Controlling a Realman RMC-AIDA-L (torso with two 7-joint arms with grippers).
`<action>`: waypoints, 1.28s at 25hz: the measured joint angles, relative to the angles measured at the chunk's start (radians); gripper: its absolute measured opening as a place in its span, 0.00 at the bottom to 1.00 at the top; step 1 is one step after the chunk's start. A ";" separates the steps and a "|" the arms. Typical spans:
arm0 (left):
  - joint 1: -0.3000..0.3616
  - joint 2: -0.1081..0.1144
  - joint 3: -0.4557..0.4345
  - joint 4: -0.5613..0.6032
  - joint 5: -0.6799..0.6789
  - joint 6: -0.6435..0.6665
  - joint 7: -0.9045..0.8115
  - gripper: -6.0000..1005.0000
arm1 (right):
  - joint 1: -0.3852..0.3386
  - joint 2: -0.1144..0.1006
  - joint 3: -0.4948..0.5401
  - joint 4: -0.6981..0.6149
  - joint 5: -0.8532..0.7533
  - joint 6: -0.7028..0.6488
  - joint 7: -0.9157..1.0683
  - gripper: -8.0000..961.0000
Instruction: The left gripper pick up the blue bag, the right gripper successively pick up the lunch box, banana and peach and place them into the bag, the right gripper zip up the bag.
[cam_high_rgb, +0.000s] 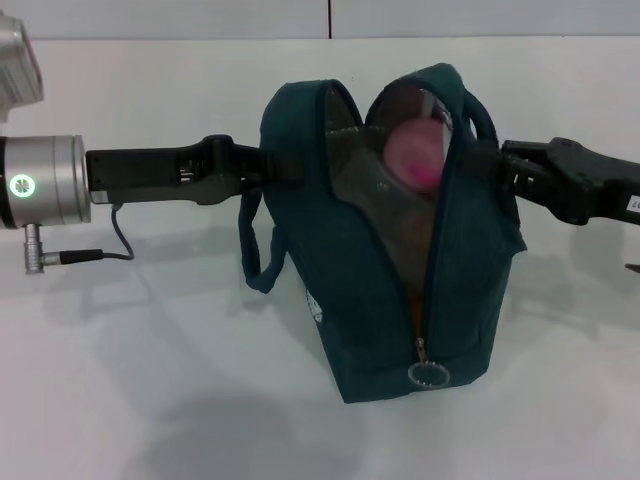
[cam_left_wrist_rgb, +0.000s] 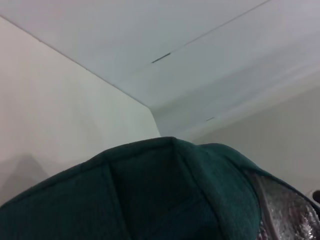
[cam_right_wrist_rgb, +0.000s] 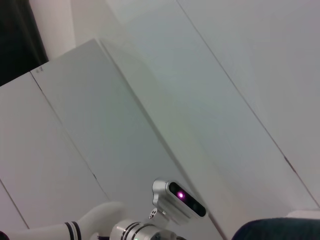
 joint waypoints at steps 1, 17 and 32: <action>-0.002 -0.001 0.000 -0.001 0.000 0.002 0.000 0.13 | -0.002 0.000 0.001 0.002 0.000 -0.001 0.000 0.03; -0.013 -0.004 0.022 -0.003 -0.007 0.004 0.001 0.14 | -0.037 -0.008 0.044 0.046 0.004 -0.050 -0.045 0.44; -0.014 -0.008 0.064 -0.004 -0.010 0.006 0.002 0.14 | -0.157 -0.007 0.121 0.046 -0.002 -0.187 -0.261 0.91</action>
